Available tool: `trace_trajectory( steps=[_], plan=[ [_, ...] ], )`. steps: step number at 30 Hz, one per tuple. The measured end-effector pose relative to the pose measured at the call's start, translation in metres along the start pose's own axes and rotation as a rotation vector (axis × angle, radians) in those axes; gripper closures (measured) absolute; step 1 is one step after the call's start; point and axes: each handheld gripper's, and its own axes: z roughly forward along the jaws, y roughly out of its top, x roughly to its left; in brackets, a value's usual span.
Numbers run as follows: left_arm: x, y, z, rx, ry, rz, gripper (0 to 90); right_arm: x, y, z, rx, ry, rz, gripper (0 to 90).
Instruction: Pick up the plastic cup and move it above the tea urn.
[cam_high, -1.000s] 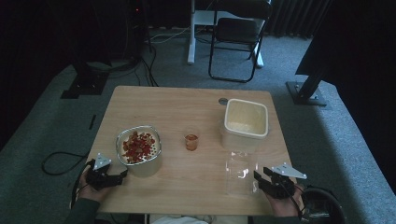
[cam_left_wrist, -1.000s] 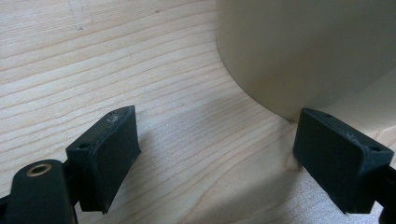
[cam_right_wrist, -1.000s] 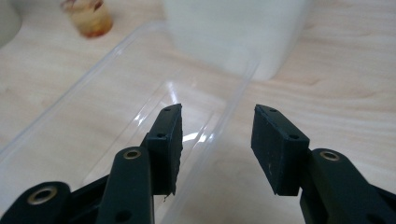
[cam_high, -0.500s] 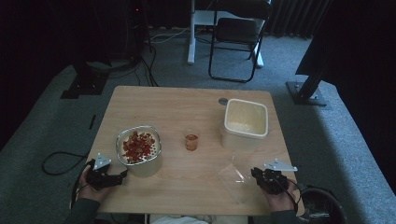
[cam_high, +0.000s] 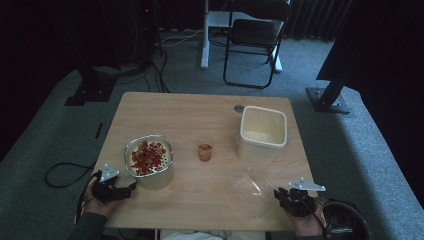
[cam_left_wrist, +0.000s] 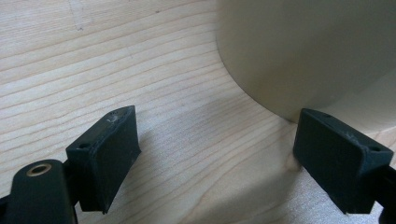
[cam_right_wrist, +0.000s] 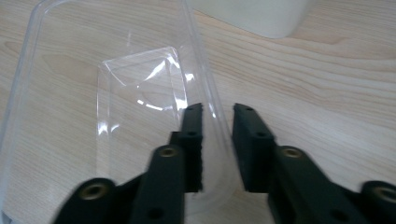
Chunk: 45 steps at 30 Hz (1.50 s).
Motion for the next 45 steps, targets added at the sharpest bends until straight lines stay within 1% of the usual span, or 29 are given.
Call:
trace_trajectory(
  steps=[1,3,4,5,8,10,12,15,18,26,37,38,40,42,45],
  plan=[
    [0.0,0.0,0.0,0.0,0.0,0.0,14.7,-0.001,0.0,0.001,-0.004,0.009,-0.003,79.2],
    [0.0,0.0,0.0,0.0,0.0,0.0,14.7,-0.002,0.001,0.003,-0.01,0.043,-0.004,83.4],
    [0.0,0.0,0.0,0.0,0.0,0.0,14.7,-0.003,0.002,0.004,-0.014,0.048,-0.006,84.1],
    [0.0,0.0,0.0,0.0,0.0,0.0,14.7,-0.003,0.003,0.005,-0.016,0.046,-0.007,84.5],
    [0.0,0.0,0.0,0.0,0.0,0.0,14.7,-0.004,0.006,0.003,-0.046,0.084,0.0,85.7],
    [0.0,0.0,0.0,0.0,0.0,0.0,14.7,-0.004,0.01,0.001,-0.066,0.091,-0.002,86.3],
    [0.0,0.0,0.0,0.0,0.0,0.0,14.7,-0.004,0.014,-0.003,-0.088,0.109,-0.004,86.8],
    [0.0,0.0,0.0,0.0,0.0,-0.001,14.7,-0.002,0.021,-0.008,-0.11,0.113,-0.019,87.1],
    [0.0,0.0,0.0,0.0,0.0,0.0,14.7,-0.001,0.026,-0.009,-0.12,0.115,-0.027,87.3],
    [0.0,0.0,0.0,0.0,-0.001,0.0,14.7,0.002,0.037,-0.015,-0.16,0.156,-0.027,87.4],
    [0.0,0.0,0.0,0.0,0.0,-0.001,14.7,0.012,0.061,-0.029,-0.225,0.197,-0.075,87.4],
    [0.0,0.0,0.0,0.0,0.0,-0.001,14.7,0.013,0.063,-0.031,-0.23,0.199,-0.086,87.4],
    [0.0,0.0,0.0,0.0,-0.001,-0.001,14.7,0.014,0.065,-0.032,-0.234,0.201,-0.091,87.4],
    [0.0,0.0,0.0,0.0,0.0,-0.001,14.7,0.016,0.072,-0.036,-0.247,0.2,-0.105,87.4],
    [0.0,0.0,0.0,-0.001,0.0,-0.003,14.7,0.015,0.078,-0.039,-0.256,0.194,-0.105,87.4]
  ],
)
